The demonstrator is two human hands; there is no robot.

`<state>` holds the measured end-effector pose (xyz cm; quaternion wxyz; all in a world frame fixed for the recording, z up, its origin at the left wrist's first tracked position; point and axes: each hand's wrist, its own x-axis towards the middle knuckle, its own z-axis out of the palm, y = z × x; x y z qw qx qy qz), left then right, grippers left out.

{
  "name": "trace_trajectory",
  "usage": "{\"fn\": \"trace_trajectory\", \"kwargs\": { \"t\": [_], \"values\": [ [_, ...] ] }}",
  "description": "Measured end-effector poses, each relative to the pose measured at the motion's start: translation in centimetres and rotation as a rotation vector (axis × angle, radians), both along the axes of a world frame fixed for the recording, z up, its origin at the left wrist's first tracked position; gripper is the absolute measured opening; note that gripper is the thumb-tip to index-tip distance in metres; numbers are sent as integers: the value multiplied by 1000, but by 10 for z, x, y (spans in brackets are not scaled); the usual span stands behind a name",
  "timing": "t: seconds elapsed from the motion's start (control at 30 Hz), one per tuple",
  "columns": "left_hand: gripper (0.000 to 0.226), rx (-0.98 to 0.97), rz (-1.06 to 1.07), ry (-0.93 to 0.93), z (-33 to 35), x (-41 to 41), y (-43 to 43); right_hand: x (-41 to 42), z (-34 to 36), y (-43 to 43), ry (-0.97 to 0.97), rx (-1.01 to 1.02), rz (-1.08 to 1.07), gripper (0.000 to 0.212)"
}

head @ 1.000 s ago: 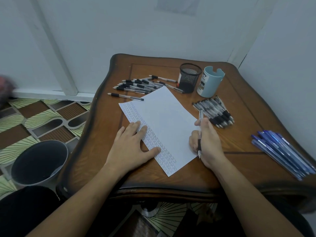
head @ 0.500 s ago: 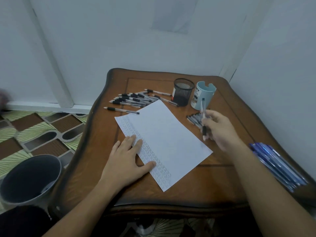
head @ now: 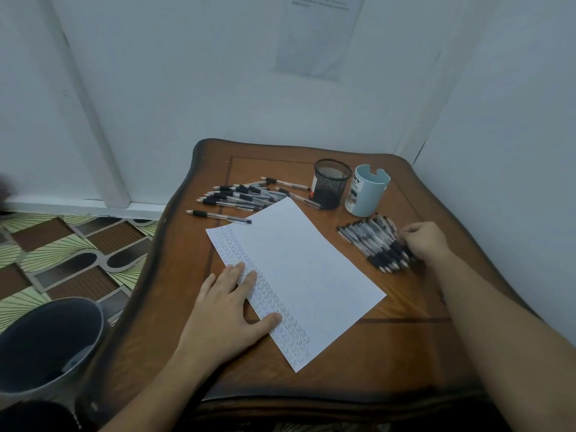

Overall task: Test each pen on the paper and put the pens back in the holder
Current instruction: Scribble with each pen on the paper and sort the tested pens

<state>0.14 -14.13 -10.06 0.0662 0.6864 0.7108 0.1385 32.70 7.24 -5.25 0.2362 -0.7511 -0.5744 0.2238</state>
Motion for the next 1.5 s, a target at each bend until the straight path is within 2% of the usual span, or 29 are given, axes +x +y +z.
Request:
{"fn": "trace_trajectory", "kwargs": {
  "t": [0.1,0.17,0.27,0.4,0.5,0.63,0.73,0.8,0.87,1.07,1.17,1.23,1.3,1.43,1.5],
  "values": [
    [108,3,0,-3,2,1,0,-5,9,-7,-77,66,-37,21],
    [106,-1,1,-8,3,1,0,-20,19,-11,-147,226,-26,22],
    [107,-9,-3,-21,3,2,-1,-66,29,-16,-177,396,137,17],
    [95,-3,-1,-21,3,1,-1,-148,17,-24,-8,245,497,15],
    [99,17,0,-33,3,1,-2,-201,2,-31,125,73,658,23],
    [99,21,-5,-19,4,1,-3,-254,-16,-32,44,35,671,38],
    [99,18,-7,-19,3,0,-2,-268,-25,-30,-28,67,597,18],
    [98,20,-7,-15,2,-1,-2,-263,-23,-32,60,101,568,7],
    [95,17,-7,-9,1,-1,-2,-250,-17,-35,245,106,572,5],
    [102,21,-1,-26,1,-1,-2,-193,16,-51,1105,-62,265,11],
    [102,15,-6,-30,1,-2,-2,-166,19,-64,1393,-25,203,3],
    [105,16,-12,-25,2,-1,-2,-154,21,-76,1424,12,156,13],
    [110,18,-19,-33,3,-1,-3,-146,21,-84,1351,20,145,19],
    [114,40,-32,-70,3,-1,-4,-135,24,-98,1170,38,223,3],
    [104,60,-42,-85,2,-1,-5,-130,25,-103,1153,66,245,11]
  ]
}}
